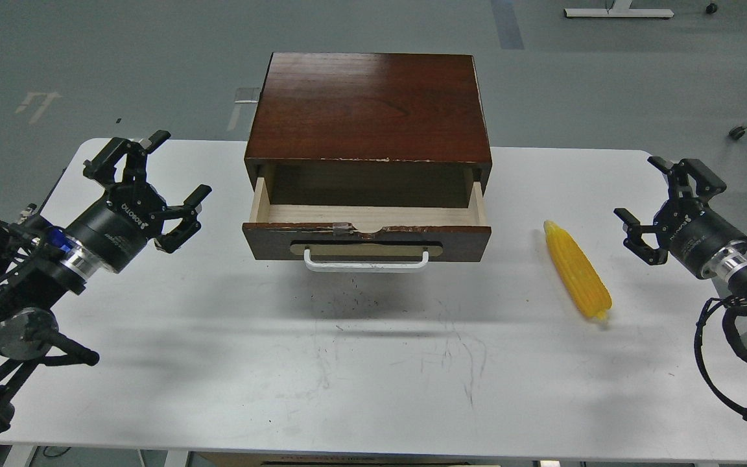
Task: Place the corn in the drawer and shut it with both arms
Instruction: 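Move the right gripper toward the yellow corn cob on the table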
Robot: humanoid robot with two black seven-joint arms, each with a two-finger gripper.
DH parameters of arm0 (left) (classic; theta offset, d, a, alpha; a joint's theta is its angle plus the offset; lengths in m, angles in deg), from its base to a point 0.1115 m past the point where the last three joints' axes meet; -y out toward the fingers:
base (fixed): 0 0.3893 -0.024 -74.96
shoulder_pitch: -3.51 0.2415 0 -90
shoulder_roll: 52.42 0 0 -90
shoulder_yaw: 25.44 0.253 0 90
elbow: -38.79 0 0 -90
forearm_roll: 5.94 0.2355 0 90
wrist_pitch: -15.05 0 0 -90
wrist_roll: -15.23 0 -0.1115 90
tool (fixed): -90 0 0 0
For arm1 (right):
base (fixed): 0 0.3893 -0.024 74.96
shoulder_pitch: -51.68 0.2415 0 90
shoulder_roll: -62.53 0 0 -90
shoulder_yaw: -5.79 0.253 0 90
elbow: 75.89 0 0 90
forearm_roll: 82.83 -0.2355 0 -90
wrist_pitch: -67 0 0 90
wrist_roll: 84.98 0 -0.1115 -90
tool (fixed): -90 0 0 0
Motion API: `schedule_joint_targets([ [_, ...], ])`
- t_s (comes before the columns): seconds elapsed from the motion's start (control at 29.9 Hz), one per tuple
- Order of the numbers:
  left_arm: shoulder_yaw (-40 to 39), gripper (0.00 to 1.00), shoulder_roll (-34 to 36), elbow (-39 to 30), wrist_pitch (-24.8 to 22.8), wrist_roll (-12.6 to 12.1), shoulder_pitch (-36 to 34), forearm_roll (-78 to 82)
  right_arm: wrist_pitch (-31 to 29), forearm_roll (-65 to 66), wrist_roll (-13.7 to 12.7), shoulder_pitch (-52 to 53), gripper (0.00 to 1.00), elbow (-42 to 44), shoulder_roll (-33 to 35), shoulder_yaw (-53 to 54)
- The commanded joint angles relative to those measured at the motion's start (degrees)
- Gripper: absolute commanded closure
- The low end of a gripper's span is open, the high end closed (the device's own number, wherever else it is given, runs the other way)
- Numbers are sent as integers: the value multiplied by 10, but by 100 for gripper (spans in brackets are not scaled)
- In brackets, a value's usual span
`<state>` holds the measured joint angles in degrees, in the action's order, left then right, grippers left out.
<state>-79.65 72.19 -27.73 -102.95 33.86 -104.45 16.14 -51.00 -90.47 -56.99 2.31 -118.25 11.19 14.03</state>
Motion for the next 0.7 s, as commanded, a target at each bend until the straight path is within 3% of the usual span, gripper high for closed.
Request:
schedule_joint_targets([
  [0.0, 0, 0, -1, 0, 0, 0, 0, 2, 0, 3, 0, 0, 0, 0, -5, -2],
  [0.4, -2, 0, 9, 16, 0, 4, -9, 2, 0, 55, 0, 36, 0, -8, 9, -7],
  [0.57, -10, 0, 10, 17, 0, 12, -16, 0, 0, 228, 0, 97, 0, -22, 58, -8],
  [0.67, -10, 0, 10, 13, 0, 13, -19, -1, 0, 454, 0, 153, 0, -40, 94, -7],
])
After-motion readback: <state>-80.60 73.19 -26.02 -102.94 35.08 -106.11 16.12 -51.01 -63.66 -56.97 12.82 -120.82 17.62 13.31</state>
